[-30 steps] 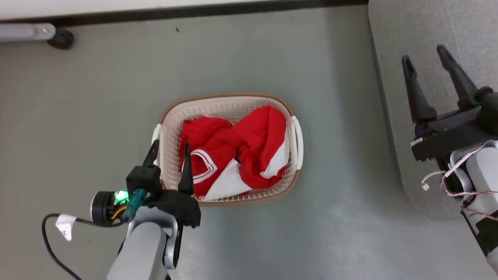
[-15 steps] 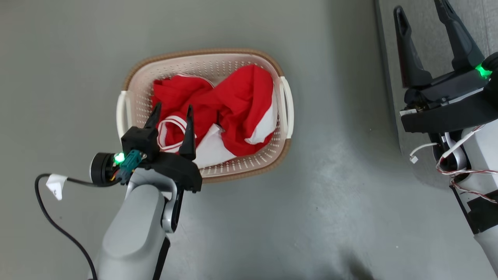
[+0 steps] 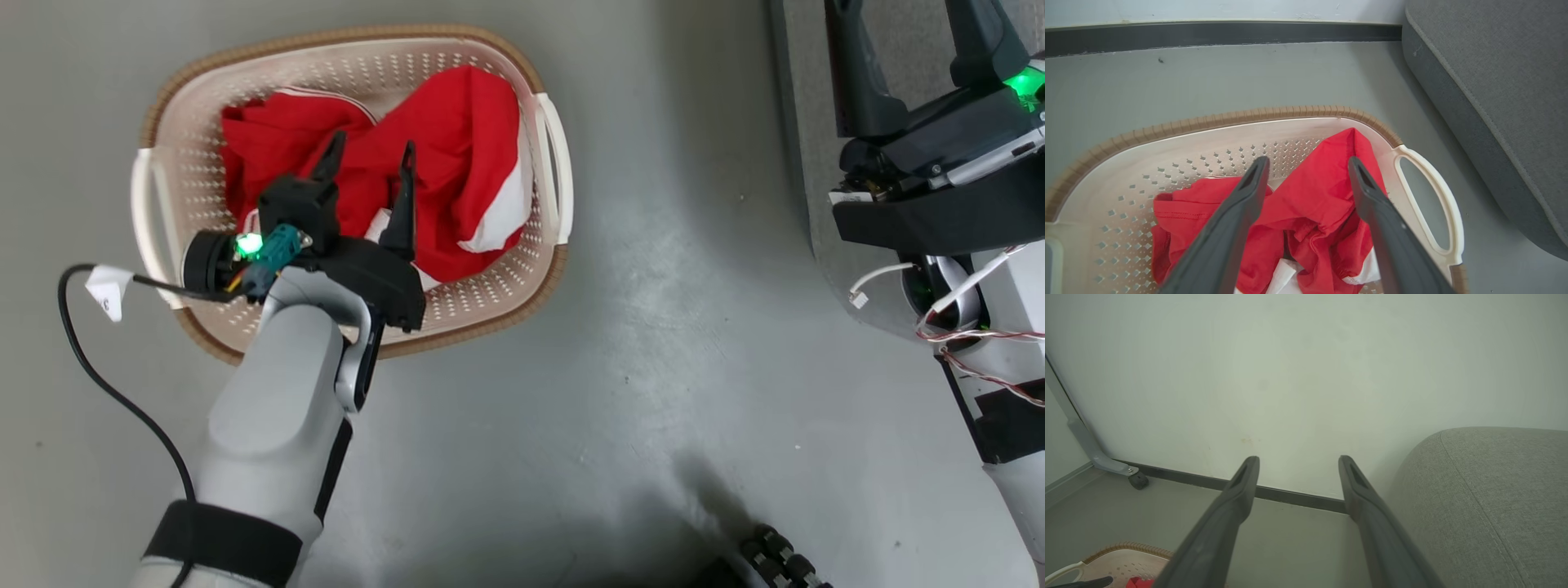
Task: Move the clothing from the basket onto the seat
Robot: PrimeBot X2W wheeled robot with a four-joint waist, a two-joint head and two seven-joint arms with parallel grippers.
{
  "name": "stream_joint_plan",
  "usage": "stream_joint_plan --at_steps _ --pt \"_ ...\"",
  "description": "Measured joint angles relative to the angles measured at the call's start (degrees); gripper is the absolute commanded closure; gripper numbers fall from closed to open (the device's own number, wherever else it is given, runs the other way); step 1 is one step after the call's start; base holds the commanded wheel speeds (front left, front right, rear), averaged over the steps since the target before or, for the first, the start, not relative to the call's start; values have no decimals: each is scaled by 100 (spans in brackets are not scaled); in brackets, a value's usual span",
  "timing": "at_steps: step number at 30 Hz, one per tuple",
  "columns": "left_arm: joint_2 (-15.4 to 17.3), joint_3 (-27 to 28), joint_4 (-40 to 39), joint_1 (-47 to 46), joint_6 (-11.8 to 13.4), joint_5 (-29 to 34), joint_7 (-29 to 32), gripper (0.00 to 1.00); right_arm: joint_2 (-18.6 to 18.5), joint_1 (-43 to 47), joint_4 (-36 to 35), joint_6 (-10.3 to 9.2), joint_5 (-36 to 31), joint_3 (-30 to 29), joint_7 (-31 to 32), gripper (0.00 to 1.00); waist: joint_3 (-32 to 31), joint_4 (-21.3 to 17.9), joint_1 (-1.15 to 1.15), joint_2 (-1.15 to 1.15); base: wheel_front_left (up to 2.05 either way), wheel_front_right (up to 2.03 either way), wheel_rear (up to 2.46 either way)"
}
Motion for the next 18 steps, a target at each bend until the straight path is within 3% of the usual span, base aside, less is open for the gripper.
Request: stream_joint_plan --at_steps 12,18 --pt "13 55 698 -762 -51 70 122 0 255 -199 -413 145 -108 137 0 0 562 -320 -1 0 0 0 0" --pt "188 103 981 -1129 -93 70 264 0 308 -269 -587 194 -118 171 0 0 761 -455 -1 0 0 0 0"
